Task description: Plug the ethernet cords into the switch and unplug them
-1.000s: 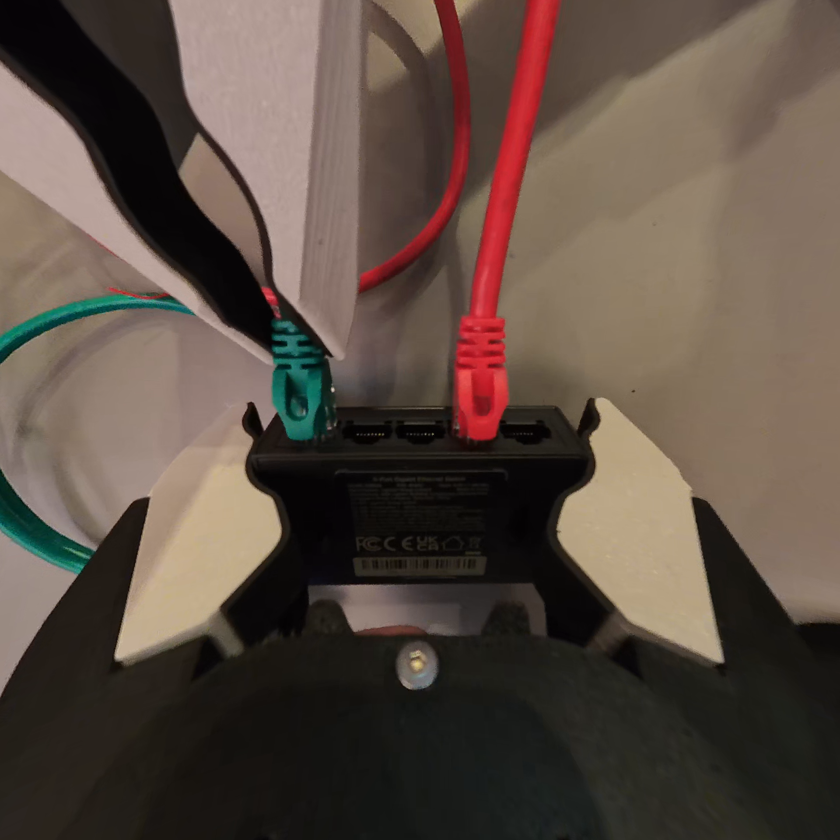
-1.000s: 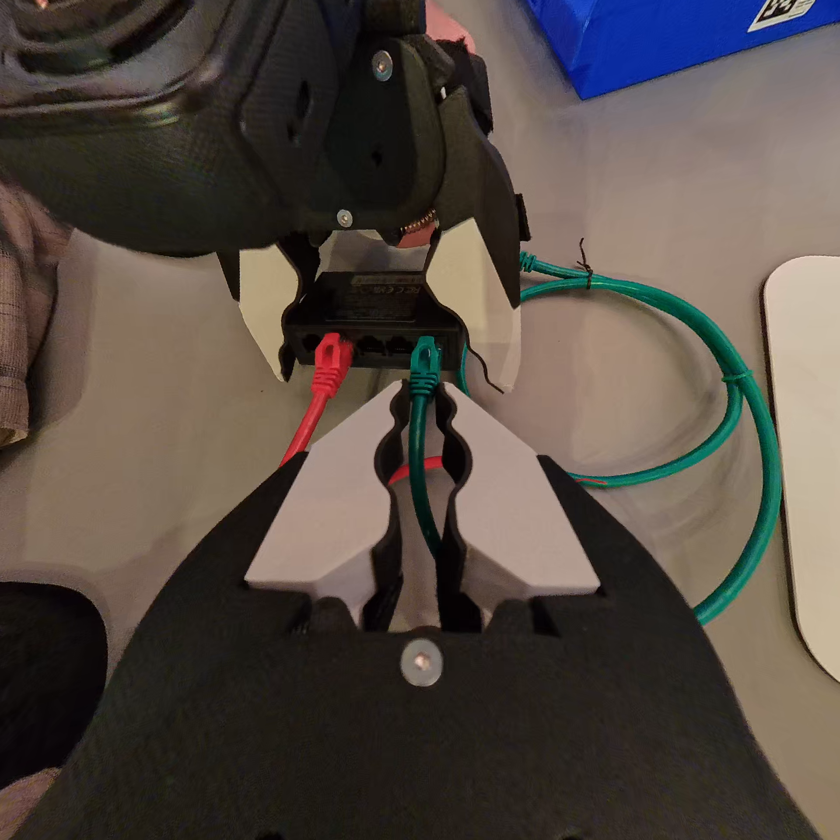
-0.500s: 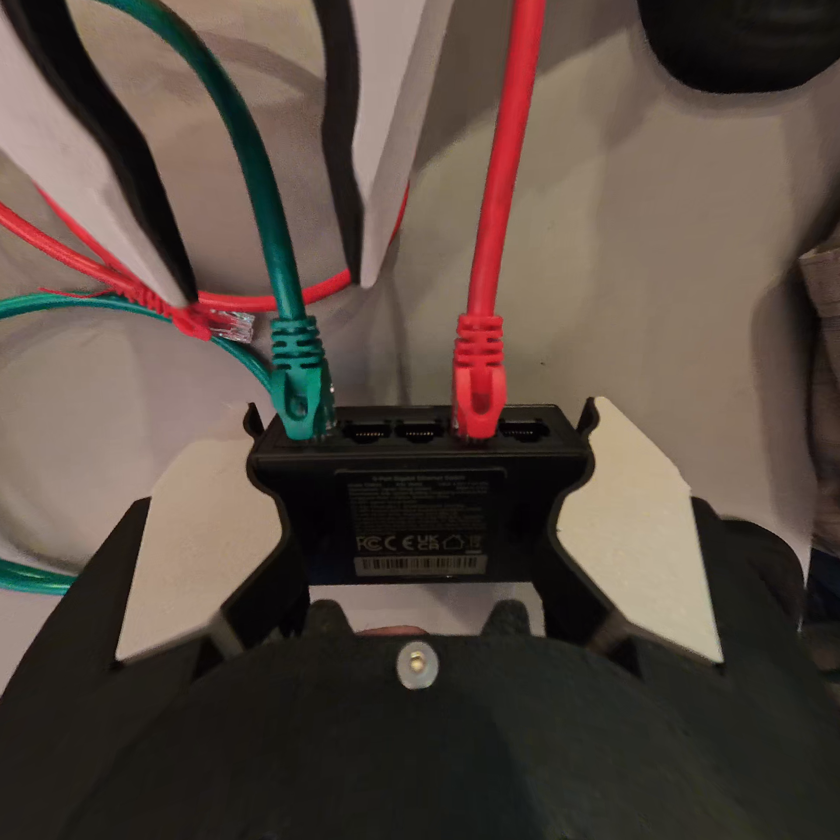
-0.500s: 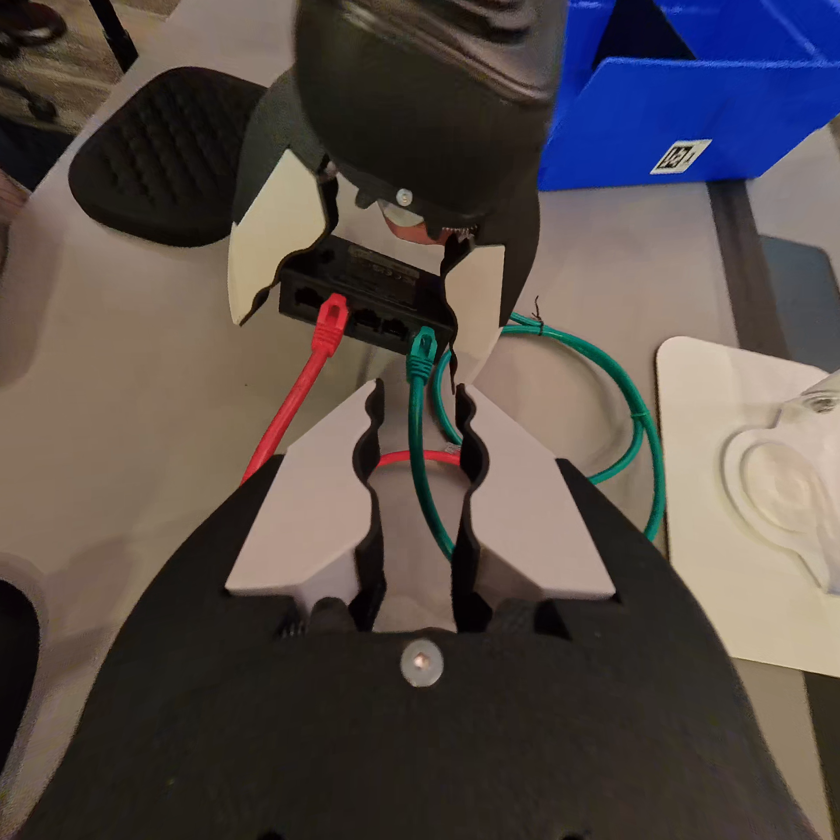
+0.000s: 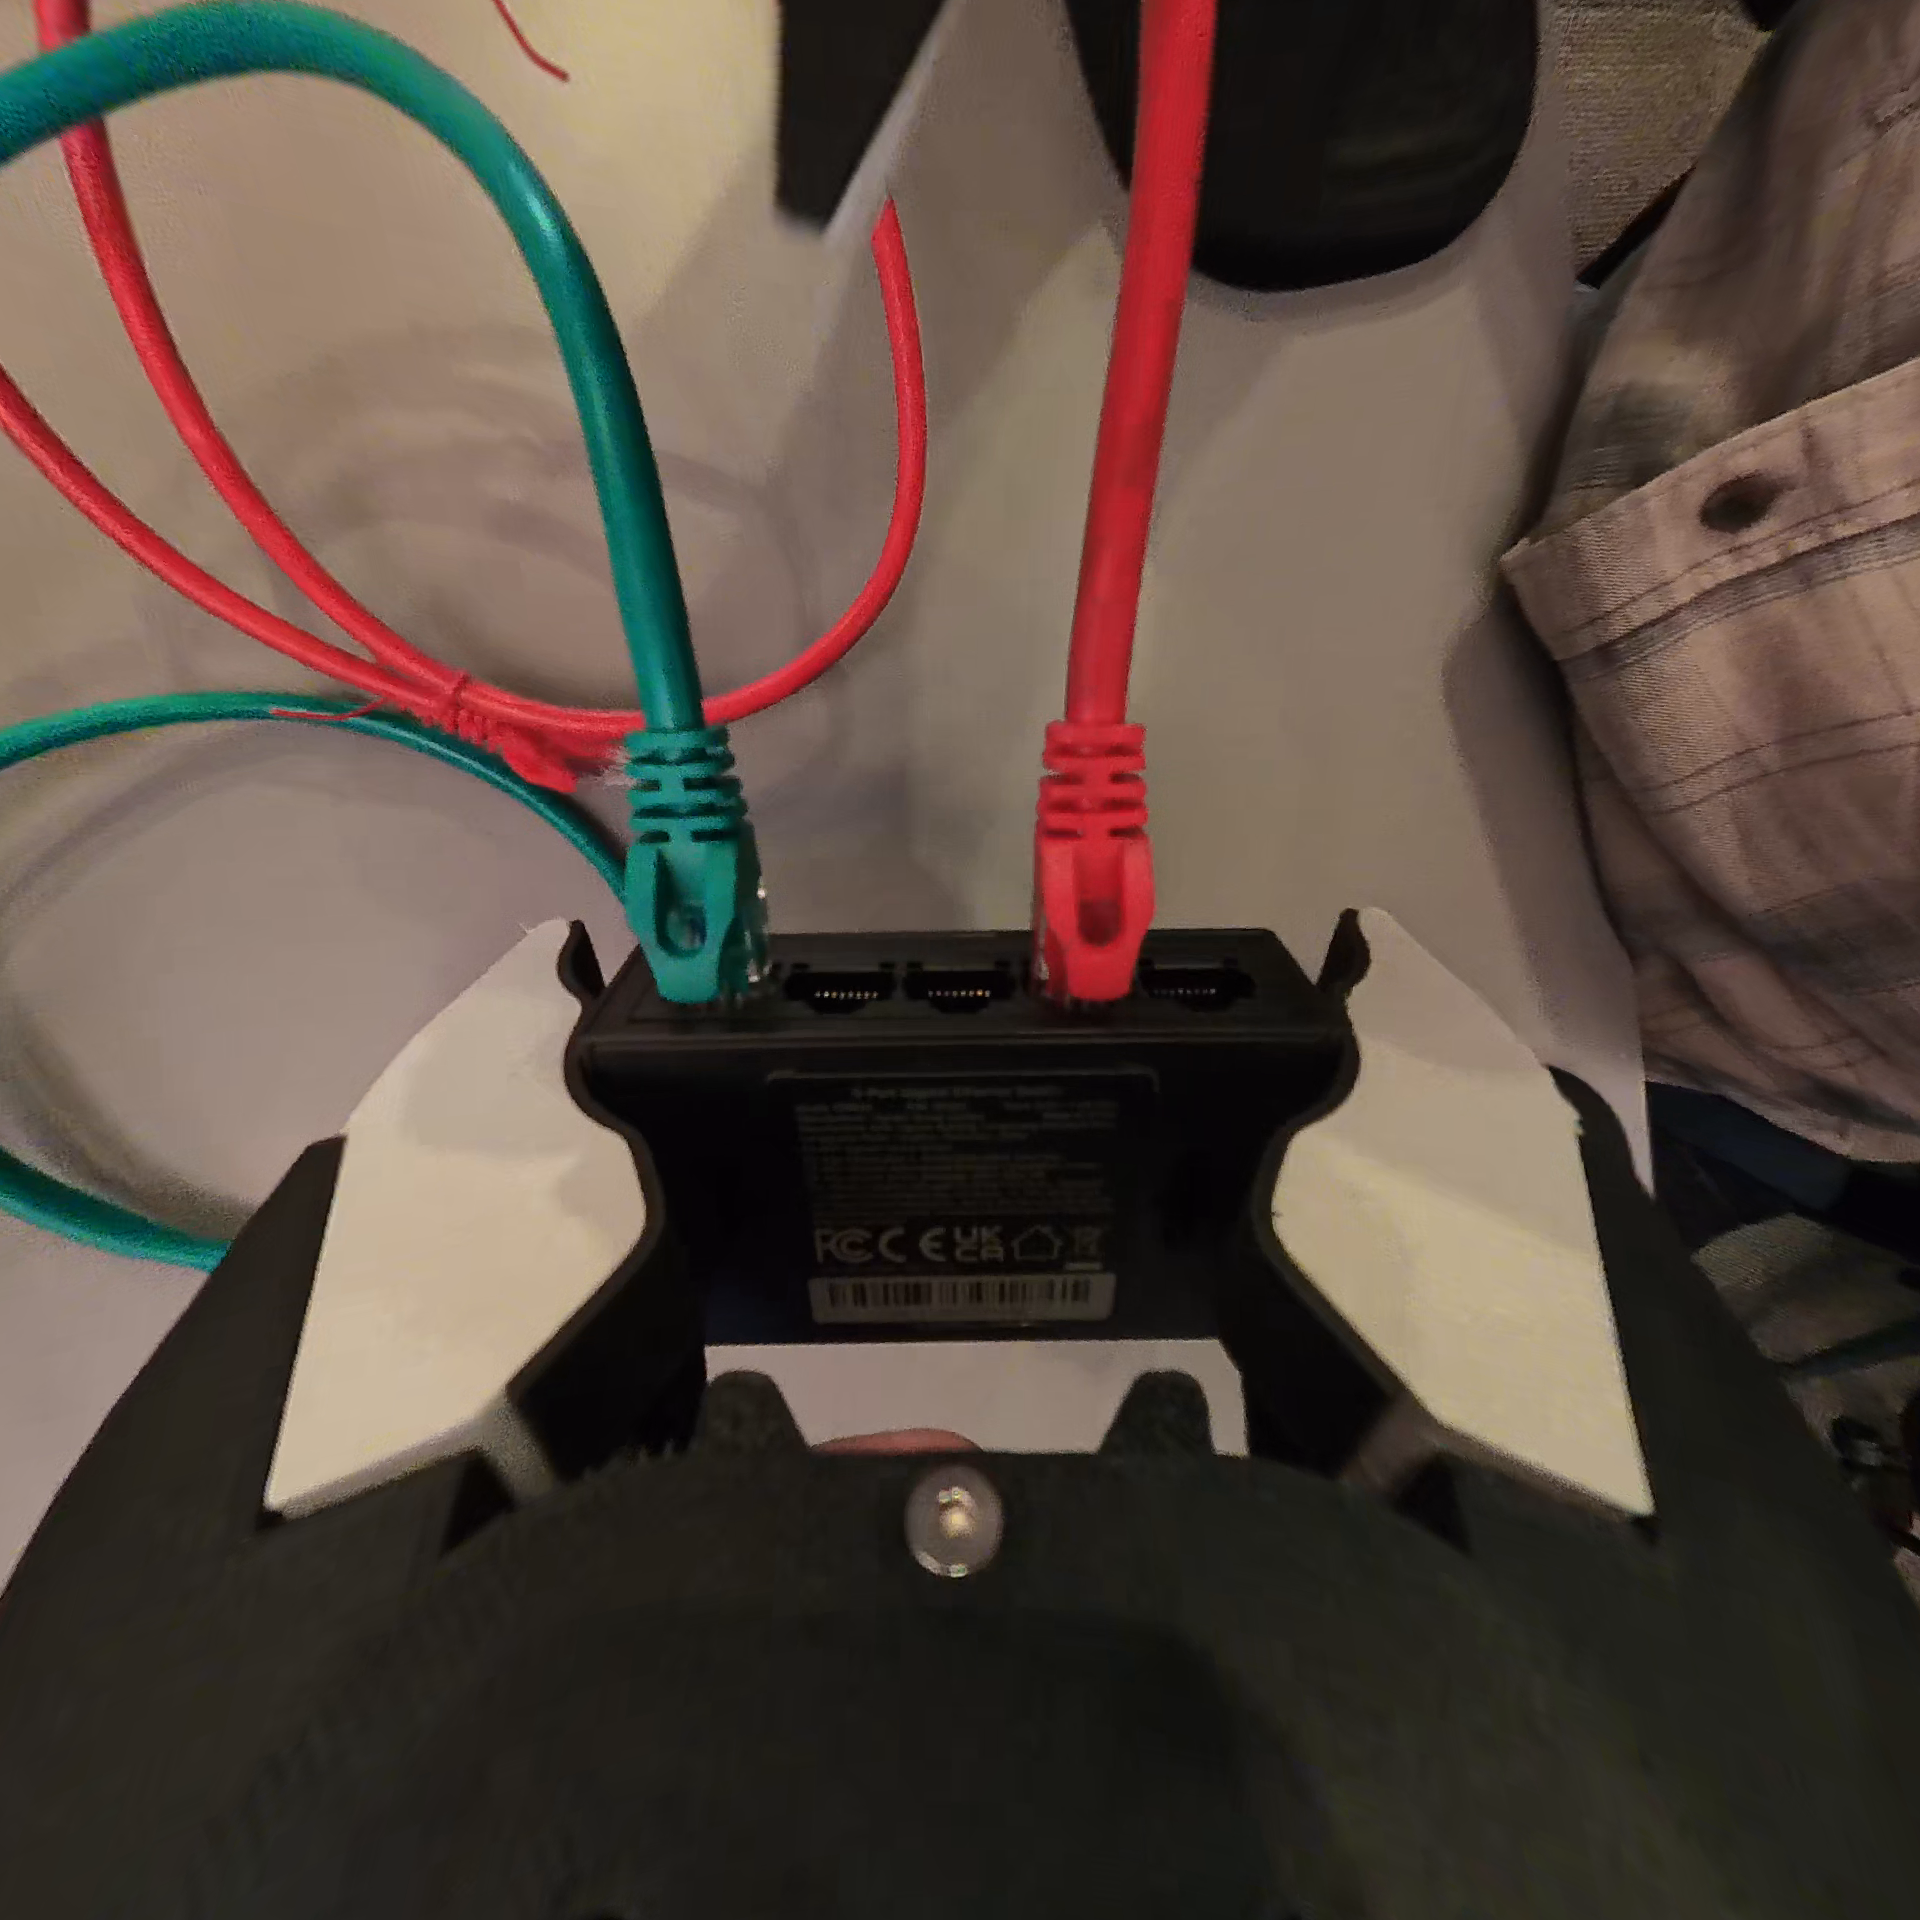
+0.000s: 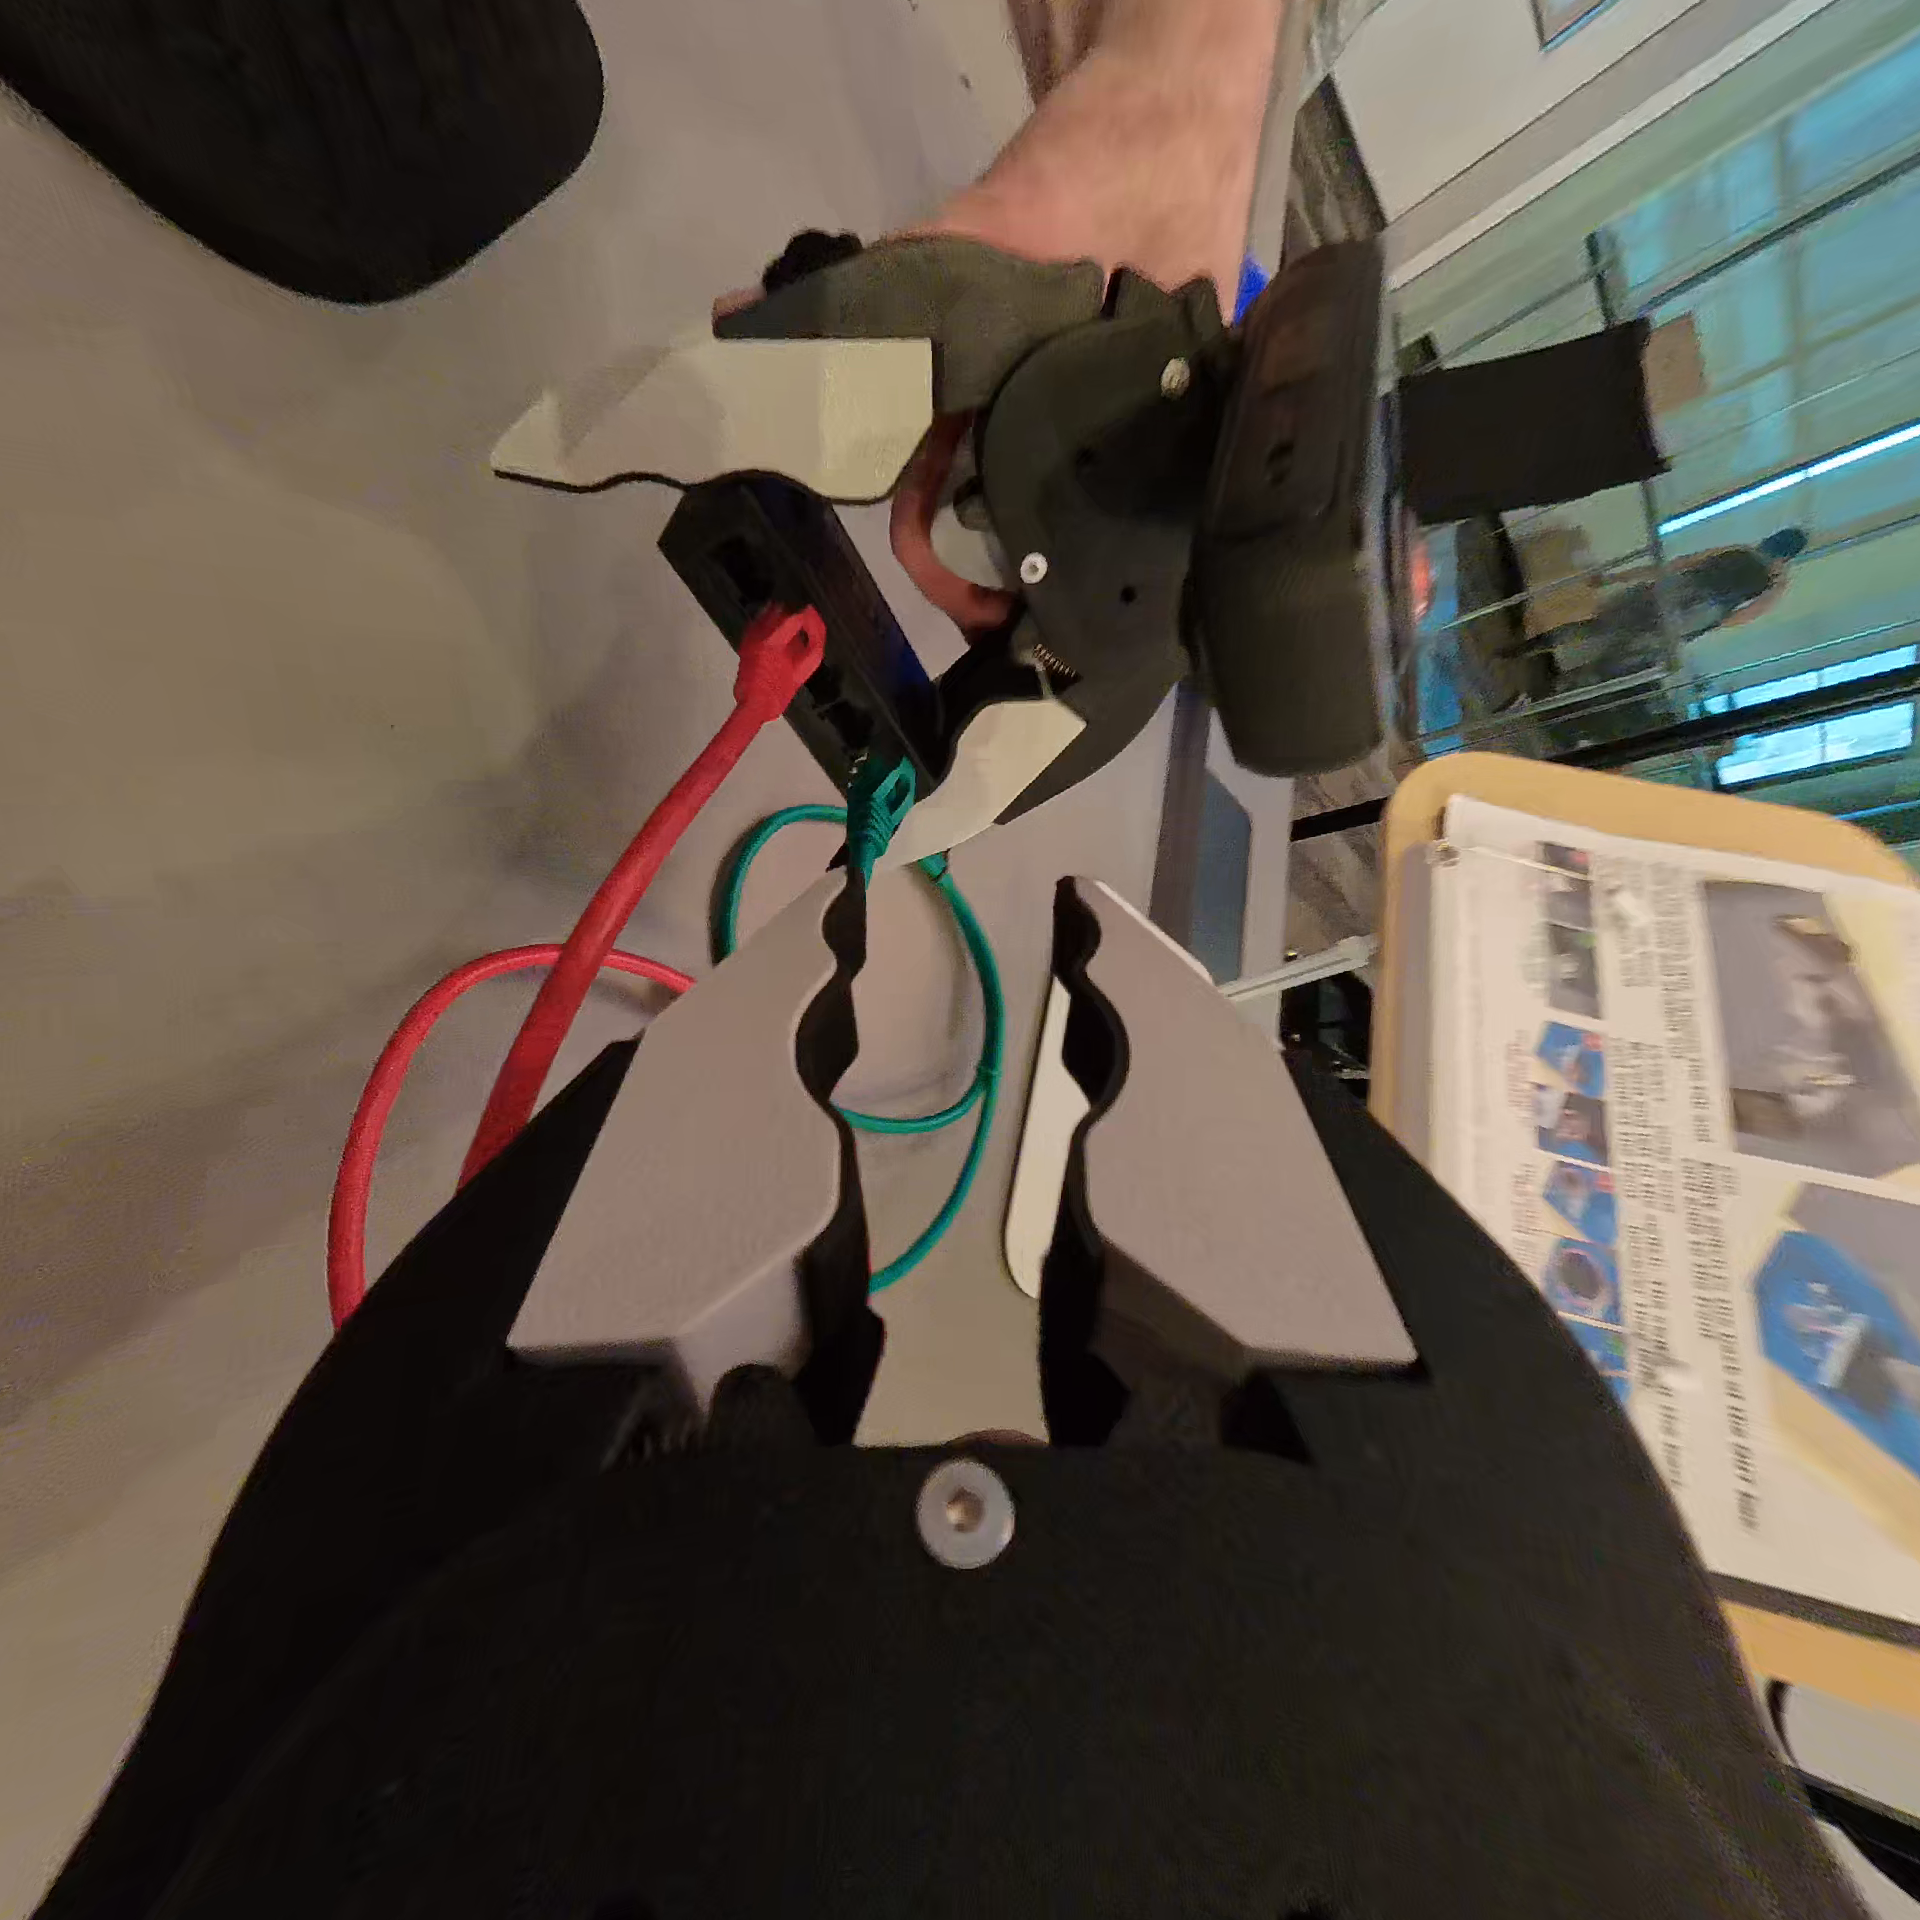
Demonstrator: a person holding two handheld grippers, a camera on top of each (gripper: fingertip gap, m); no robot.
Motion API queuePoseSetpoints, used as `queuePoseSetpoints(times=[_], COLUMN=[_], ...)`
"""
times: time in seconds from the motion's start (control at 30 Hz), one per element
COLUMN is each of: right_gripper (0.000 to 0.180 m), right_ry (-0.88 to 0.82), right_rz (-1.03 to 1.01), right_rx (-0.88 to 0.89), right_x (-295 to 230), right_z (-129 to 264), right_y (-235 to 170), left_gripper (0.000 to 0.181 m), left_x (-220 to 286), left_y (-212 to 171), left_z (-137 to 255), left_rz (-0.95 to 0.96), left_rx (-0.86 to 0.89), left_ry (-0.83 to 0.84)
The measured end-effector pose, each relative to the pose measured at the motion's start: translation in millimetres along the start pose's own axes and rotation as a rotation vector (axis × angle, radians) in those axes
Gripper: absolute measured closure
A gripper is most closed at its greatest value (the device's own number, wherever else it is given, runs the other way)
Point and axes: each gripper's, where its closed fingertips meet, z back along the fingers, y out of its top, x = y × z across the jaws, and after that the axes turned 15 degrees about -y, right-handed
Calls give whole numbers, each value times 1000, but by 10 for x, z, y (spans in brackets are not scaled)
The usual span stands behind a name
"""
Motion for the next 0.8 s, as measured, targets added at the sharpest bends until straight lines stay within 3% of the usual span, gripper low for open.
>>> queuePoseSetpoints(times=[0.13,0.3,0.4,0.53,0.6,0.73,0.8], right_gripper=[151,155,154,118,108,106,121], right_ry=[-1,140,130,-3,-74,-128,-79], right_rz=[4,-55,-16,39,49,-17,-90], right_rx=[46,145,124,80,90,111,134], right_x=[33,-392,-633,-719,-611,-255,-138], right_z=[346,641,575,356,310,308,305], right_y=[268,654,675,628,666,751,779], left_gripper=[54,54,54,54,54,54,54], left_x=[56,83,132,227,268,339,364], left_y=[61,86,130,179,180,207,231], left_z=[82,154,197,257,273,283,284], left_rz=[-5,11,16,10,6,-17,-34], left_rx=[16,44,66,78,66,42,31], left_ry=[-20,-50,-77,-115,-127,-142,-142])
